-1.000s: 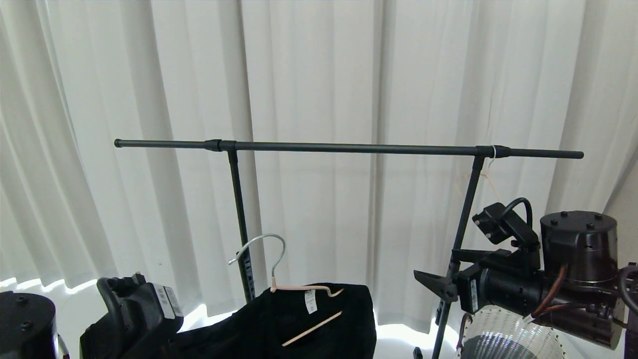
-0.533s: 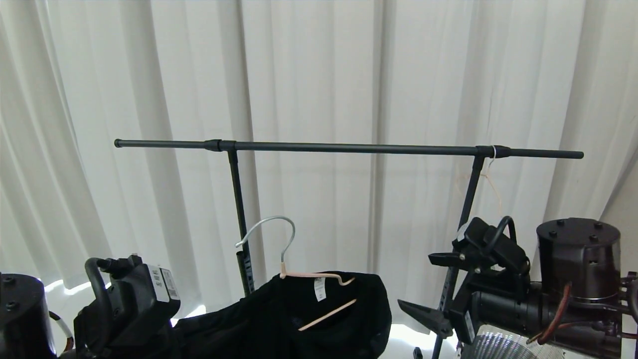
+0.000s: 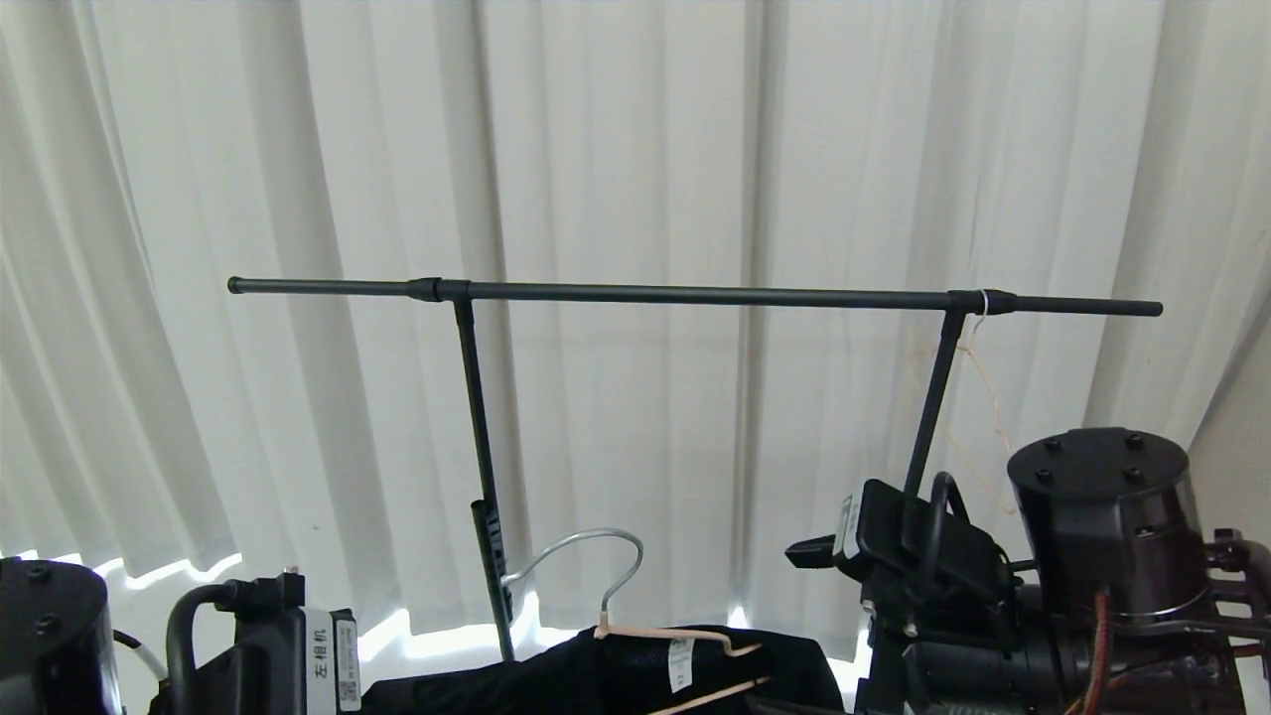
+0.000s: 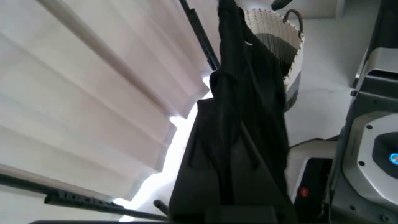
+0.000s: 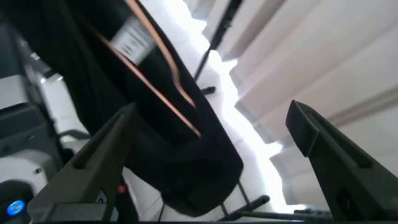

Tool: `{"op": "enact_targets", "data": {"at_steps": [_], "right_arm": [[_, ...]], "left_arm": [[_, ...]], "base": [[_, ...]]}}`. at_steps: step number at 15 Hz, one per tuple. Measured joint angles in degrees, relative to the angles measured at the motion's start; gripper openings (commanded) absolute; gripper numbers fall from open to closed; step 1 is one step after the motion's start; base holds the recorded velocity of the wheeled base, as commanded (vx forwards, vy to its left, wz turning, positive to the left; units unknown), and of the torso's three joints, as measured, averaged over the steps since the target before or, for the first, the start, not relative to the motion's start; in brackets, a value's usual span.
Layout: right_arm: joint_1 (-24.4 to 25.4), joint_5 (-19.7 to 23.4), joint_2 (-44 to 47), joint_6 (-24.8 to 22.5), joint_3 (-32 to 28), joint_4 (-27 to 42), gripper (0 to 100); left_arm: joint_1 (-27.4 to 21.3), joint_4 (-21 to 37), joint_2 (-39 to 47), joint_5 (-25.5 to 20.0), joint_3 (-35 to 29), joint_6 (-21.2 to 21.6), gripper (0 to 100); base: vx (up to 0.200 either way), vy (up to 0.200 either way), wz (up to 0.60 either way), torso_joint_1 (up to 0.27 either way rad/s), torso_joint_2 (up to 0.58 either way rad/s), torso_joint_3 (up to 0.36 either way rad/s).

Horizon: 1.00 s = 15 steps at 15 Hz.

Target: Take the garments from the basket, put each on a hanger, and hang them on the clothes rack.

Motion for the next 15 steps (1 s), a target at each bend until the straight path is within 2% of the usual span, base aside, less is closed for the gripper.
{"op": "enact_targets", "data": {"at_steps": [3,6,11,15], "right_arm": [[1.9,1.7,1.6,-3.2,-5.5,4.4,100],[4.1,2.1,4.6,-3.2,-9.2,5.9,100],[4.6,2.6,9.1,-3.1,-12.6,6.0,100],[4.6,2.9,10.0,-3.1,-13.1,6.0,100]], "left_arm": [[-0.1,0.0,-0.8,0.0,-0.6,0.3,0],[-0.9,0.0,-2.2,0.0,-0.8,0.9,0],[-1.7,0.0,-4.9,0.0,-0.8,1.0,0],[-2.7,0.0,-5.6,0.0,-0.8,1.0,0]], "base": [[0.000,0.000,0.00,0.000,0.00,0.000],[0.000,0.000,0.00,0.000,0.00,0.000],[0.000,0.000,0.00,0.000,0.00,0.000],[0.000,0.000,0.00,0.000,0.00,0.000]]}}
